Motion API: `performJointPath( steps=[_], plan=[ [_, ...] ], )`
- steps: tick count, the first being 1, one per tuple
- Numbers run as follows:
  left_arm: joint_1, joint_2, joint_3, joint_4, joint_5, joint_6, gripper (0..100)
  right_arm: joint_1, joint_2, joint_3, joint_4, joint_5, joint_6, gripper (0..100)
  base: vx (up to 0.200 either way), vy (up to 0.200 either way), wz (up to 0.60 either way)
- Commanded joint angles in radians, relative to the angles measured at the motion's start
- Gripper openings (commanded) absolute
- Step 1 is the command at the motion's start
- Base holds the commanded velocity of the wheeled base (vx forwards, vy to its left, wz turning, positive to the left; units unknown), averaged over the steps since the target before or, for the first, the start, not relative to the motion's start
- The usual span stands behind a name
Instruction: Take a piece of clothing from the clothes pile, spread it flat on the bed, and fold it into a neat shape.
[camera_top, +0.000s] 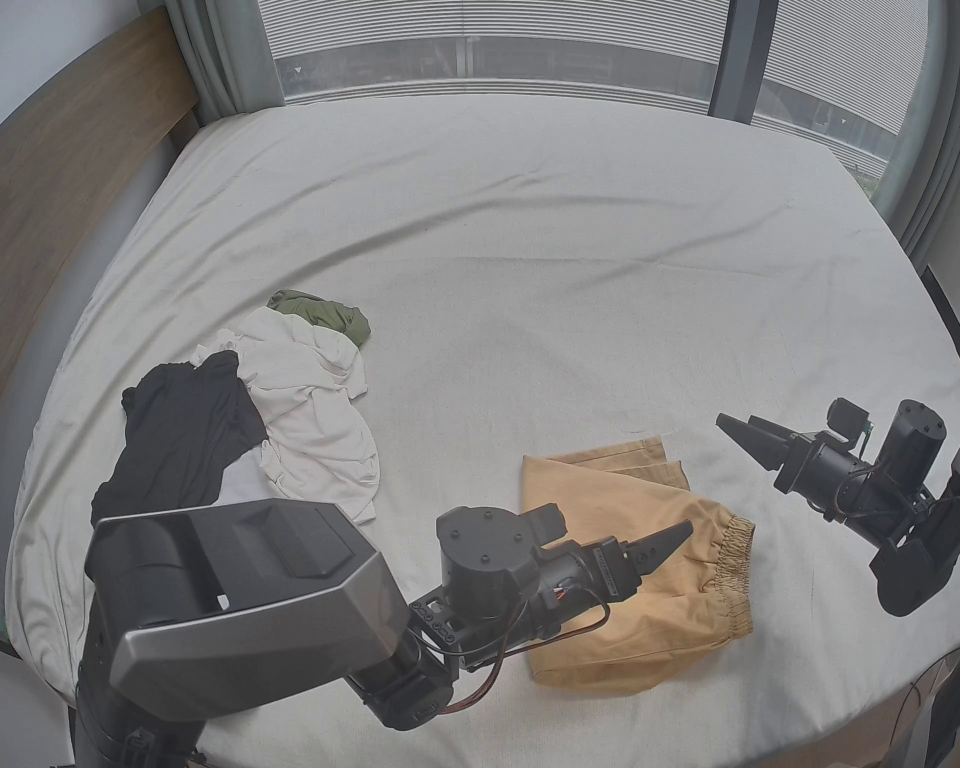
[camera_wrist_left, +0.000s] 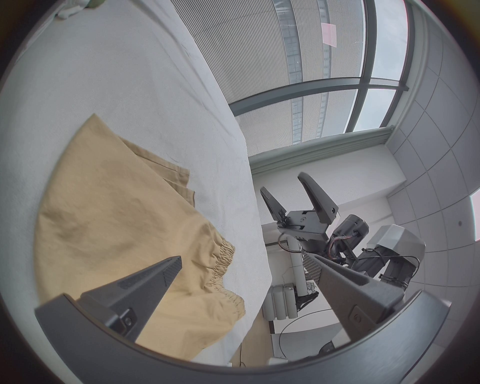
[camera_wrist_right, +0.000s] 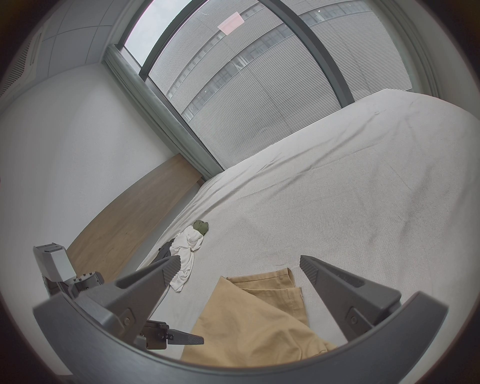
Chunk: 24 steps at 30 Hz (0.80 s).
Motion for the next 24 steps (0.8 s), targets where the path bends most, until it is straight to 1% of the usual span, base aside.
performJointPath(
  steps=[1, 5, 10, 12, 13, 14, 15, 16, 17, 20, 21, 22, 24],
  plan=[
    [0.04, -0.107, 0.082, -0.002, 0.004, 0.041, 100, 0.007, 0.0, 0.002, 0.0, 0.0, -0.001, 100, 0.0, 0.0, 0.0],
    [0.106, -0.245, 0.217, -0.01, 0.004, 0.13, 100, 0.015, 0.002, 0.005, 0.0, -0.003, -0.001, 100, 0.0, 0.0, 0.0],
    [0.201, -0.4, 0.338, -0.007, -0.008, 0.158, 100, 0.028, 0.003, 0.013, 0.0, -0.004, -0.003, 100, 0.0, 0.0, 0.0],
    [0.208, -0.408, 0.346, -0.005, -0.01, 0.158, 100, 0.028, 0.003, 0.015, 0.001, -0.006, -0.003, 100, 0.0, 0.0, 0.0],
    [0.278, -0.478, 0.407, -0.005, -0.036, 0.16, 100, 0.035, 0.007, 0.018, 0.0, -0.017, -0.006, 100, 0.0, 0.0, 0.0],
    [0.3, -0.497, 0.424, -0.005, -0.047, 0.16, 100, 0.035, 0.007, 0.018, 0.0, -0.023, -0.012, 100, 0.0, 0.0, 0.0],
    [0.3, -0.497, 0.424, -0.005, -0.047, 0.16, 100, 0.035, 0.007, 0.018, 0.0, -0.023, -0.012, 100, 0.0, 0.0, 0.0],
    [0.327, -0.52, 0.449, -0.005, -0.059, 0.166, 100, 0.035, 0.007, 0.018, 0.001, -0.024, -0.02, 100, 0.0, 0.0, 0.0],
    [0.366, -0.552, 0.479, -0.007, -0.084, 0.183, 100, 0.033, 0.007, 0.018, 0.0, -0.026, -0.023, 100, 0.0, 0.0, 0.0],
    [0.433, -0.604, 0.519, -0.004, -0.154, 0.198, 100, 0.036, 0.008, 0.019, 0.001, -0.026, -0.024, 100, 0.0, 0.0, 0.0],
    [0.441, -0.609, 0.526, -0.004, -0.163, 0.199, 100, 0.038, 0.008, 0.021, 0.001, -0.026, -0.024, 100, 0.0, 0.0, 0.0],
    [0.467, -0.621, 0.536, -0.004, -0.191, 0.202, 100, 0.044, 0.008, 0.021, 0.0, -0.027, -0.024, 100, 0.0, 0.0, 0.0],
    [0.498, -0.635, 0.541, -0.011, -0.211, 0.204, 100, 0.048, 0.008, 0.027, 0.001, -0.027, -0.024, 100, 0.0, 0.0, 0.0]
  ],
)
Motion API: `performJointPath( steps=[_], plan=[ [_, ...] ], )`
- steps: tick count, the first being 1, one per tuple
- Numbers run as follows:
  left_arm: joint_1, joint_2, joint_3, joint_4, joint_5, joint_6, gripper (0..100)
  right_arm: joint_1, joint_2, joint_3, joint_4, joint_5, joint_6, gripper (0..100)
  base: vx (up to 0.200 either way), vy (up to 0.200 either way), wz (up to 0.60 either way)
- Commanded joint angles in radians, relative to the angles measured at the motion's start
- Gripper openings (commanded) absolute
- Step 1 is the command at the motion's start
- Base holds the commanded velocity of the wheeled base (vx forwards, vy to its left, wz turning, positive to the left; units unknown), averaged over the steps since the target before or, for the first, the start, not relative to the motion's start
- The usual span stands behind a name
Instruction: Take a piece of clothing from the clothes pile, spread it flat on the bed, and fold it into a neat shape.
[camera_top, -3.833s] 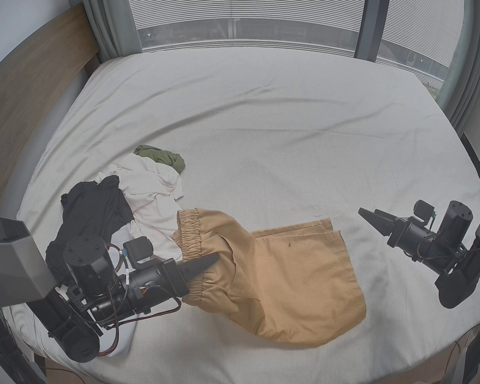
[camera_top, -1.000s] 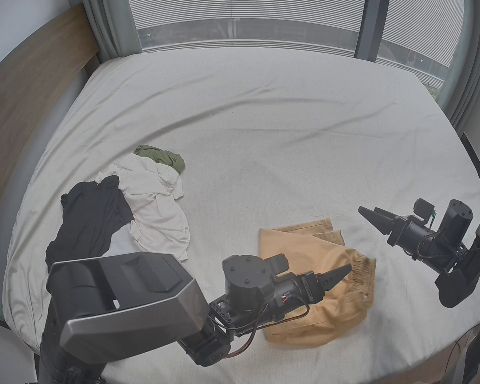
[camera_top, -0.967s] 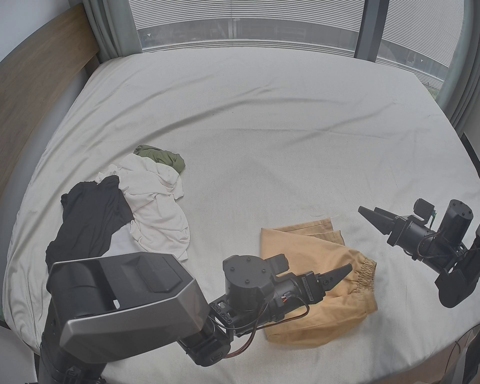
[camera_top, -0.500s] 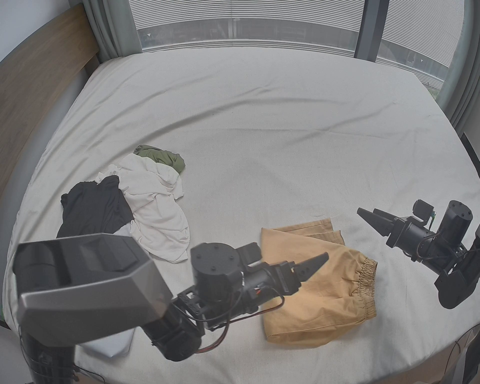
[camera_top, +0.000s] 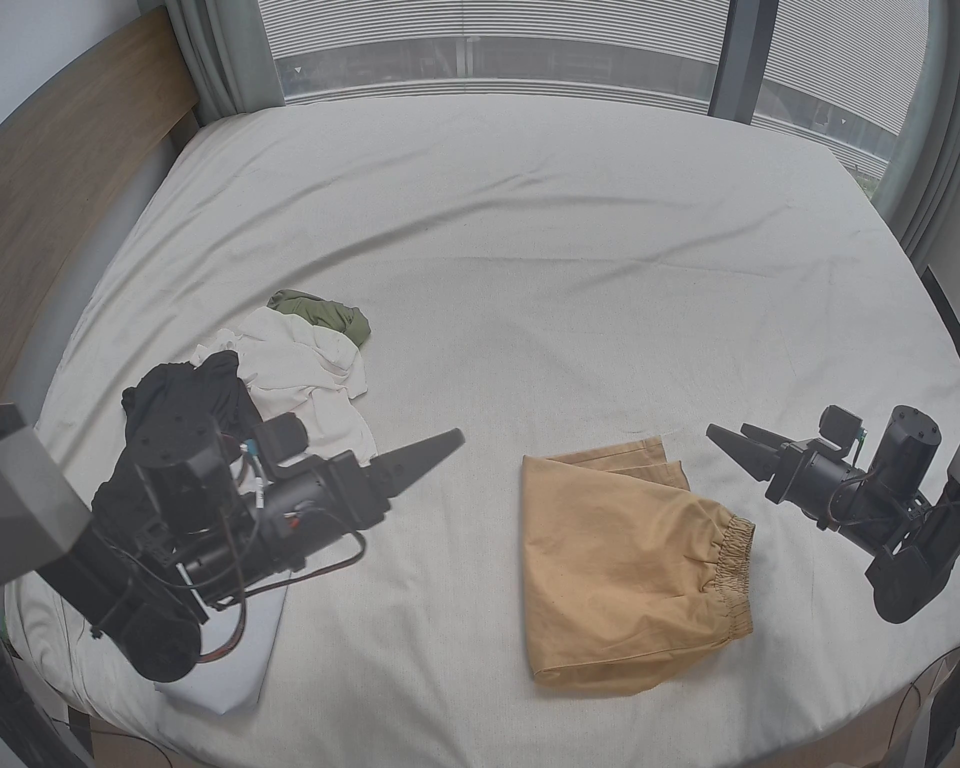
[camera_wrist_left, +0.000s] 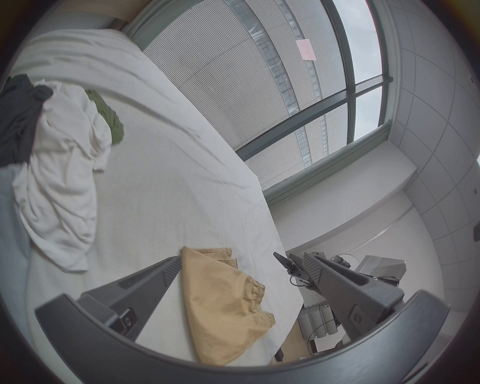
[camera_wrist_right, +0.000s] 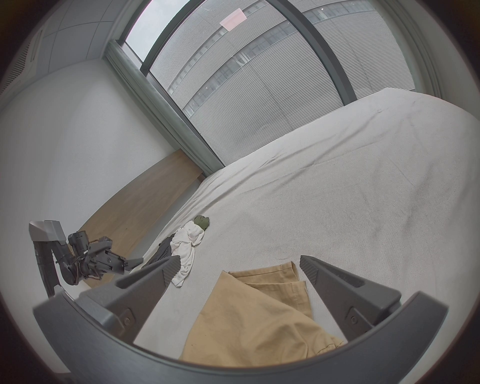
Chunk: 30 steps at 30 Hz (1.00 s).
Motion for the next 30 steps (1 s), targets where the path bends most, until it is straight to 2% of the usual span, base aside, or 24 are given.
performJointPath(
  steps=[1, 4, 13, 18, 19, 24, 29, 30],
  plan=[
    [0.094, -0.105, 0.047, -0.006, -0.037, 0.01, 100, 0.015, 0.003, 0.015, -0.001, -0.001, -0.001, 100, 0.0, 0.0, 0.0],
    [0.141, -0.099, 0.056, -0.005, -0.051, 0.02, 100, 0.013, 0.002, 0.027, -0.001, -0.001, -0.001, 100, 0.0, 0.0, 0.0],
    [0.287, -0.105, 0.105, 0.0, -0.145, 0.149, 100, -0.019, -0.001, 0.032, 0.002, -0.001, -0.004, 100, 0.0, 0.0, 0.0],
    [0.304, -0.106, 0.159, -0.01, -0.162, 0.212, 100, -0.039, -0.001, 0.056, 0.005, -0.001, -0.006, 100, 0.0, 0.0, 0.0],
    [0.309, -0.105, 0.217, -0.019, -0.168, 0.312, 100, -0.051, -0.001, 0.065, 0.011, -0.001, -0.012, 100, 0.0, 0.0, 0.0],
    [0.31, -0.094, 0.306, -0.048, -0.226, 0.442, 100, -0.113, 0.003, 0.113, 0.048, 0.002, -0.092, 100, 0.0, 0.0, 0.0],
    [0.306, -0.088, 0.326, -0.048, -0.232, 0.454, 100, -0.116, 0.005, 0.182, 0.115, 0.002, -0.176, 100, 0.0, 0.0, 0.0],
    [0.304, -0.088, 0.329, -0.048, -0.232, 0.454, 100, -0.114, 0.013, 0.202, 0.137, 0.004, -0.231, 100, 0.0, 0.0, 0.0]
  ],
)
